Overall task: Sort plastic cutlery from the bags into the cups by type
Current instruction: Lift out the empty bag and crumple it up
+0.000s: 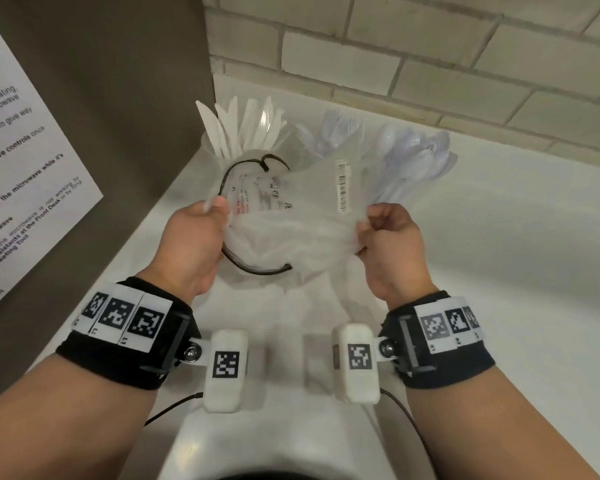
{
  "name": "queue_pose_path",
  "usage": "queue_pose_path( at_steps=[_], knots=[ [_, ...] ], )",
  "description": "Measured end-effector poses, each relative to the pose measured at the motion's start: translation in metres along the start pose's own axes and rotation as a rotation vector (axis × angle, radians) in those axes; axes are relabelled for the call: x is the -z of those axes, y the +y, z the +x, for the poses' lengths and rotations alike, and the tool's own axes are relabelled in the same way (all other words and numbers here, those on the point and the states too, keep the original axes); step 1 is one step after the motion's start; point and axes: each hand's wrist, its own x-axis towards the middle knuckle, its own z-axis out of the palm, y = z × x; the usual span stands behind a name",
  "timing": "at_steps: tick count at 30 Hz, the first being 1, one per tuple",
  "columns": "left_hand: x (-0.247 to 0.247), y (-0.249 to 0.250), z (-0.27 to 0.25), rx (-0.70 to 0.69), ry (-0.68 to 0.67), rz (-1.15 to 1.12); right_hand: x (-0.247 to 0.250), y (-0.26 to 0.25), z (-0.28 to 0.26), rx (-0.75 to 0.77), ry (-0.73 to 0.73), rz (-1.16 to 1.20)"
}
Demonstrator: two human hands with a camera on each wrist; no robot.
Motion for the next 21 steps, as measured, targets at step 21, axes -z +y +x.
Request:
queue_pose_path(
  at_steps=[21],
  knots=[
    [0.007, -0.004, -0.005, 0.186, -0.35, -0.493, -0.003, 0.007, -0.01, 0.201, 0.149, 0.068]
  ],
)
